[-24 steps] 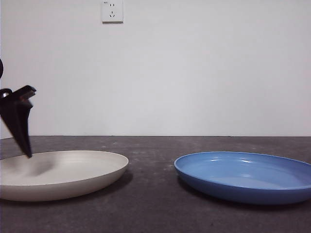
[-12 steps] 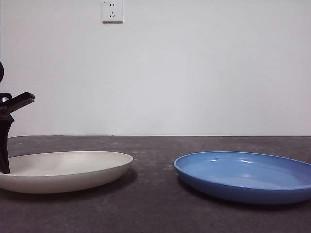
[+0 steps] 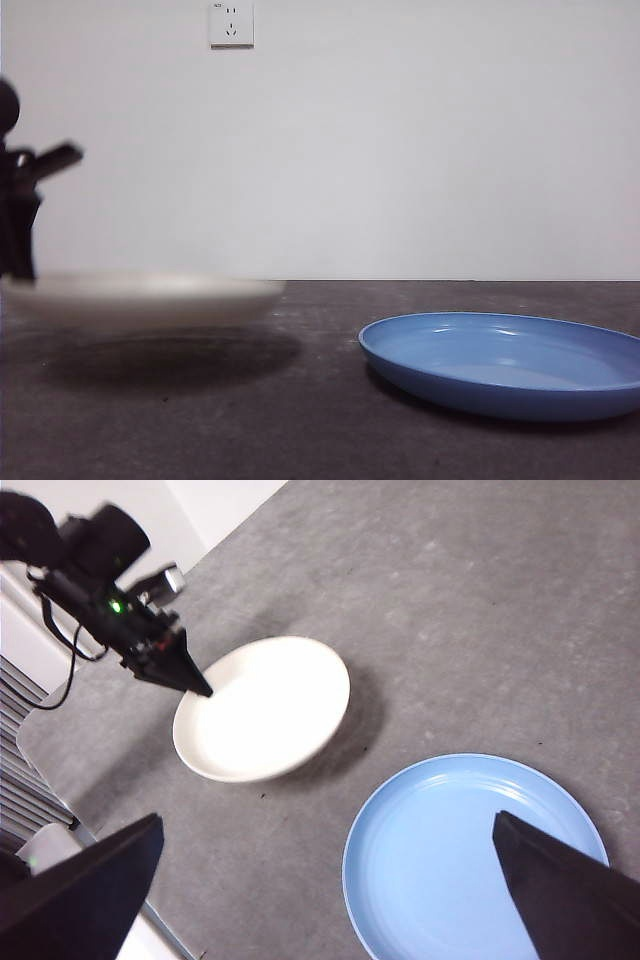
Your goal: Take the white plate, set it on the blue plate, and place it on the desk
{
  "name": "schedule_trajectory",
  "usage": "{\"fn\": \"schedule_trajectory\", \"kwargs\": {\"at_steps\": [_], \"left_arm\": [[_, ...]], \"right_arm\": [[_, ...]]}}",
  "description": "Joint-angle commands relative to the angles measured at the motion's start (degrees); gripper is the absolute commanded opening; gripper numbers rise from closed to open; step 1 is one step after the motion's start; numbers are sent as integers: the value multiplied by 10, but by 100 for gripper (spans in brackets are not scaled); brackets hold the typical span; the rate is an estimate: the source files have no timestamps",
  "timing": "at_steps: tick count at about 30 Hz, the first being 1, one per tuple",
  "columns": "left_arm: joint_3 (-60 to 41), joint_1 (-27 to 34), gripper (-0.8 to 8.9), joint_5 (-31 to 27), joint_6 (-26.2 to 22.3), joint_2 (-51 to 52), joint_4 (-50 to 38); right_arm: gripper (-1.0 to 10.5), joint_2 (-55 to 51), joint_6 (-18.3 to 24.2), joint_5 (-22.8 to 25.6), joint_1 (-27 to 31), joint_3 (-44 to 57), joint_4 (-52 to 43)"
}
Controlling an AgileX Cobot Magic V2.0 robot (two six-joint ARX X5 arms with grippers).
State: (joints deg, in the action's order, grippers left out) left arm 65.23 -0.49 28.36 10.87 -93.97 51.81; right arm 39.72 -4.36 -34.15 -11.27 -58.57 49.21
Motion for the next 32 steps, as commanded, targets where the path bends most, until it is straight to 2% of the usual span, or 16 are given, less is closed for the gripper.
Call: {"fn": "schedule_trajectory", "kwargs": {"at_steps": [1,6,9,18,25,32], "left_arm": [[45,-17,9,30,23,9,23],[114,-75,10,30,31,14,67],[141,-118,10,29,51,14,63],[195,-241,10,16,96,-29,20],[245,-306,10,14,111,-115,8],[321,-359,10,14,111,-211,16]], "right_arm": [[593,-3,-4,15,-2,-27,8],[593,-3,-4,75,-2,-68,47],[593,-3,-3,92,-2,-90,59],[593,-3,4,93,-2,-140,115],[593,-20,14,122,-2,-146,156],[593,-33,17,121,-2,-146,172]]}}
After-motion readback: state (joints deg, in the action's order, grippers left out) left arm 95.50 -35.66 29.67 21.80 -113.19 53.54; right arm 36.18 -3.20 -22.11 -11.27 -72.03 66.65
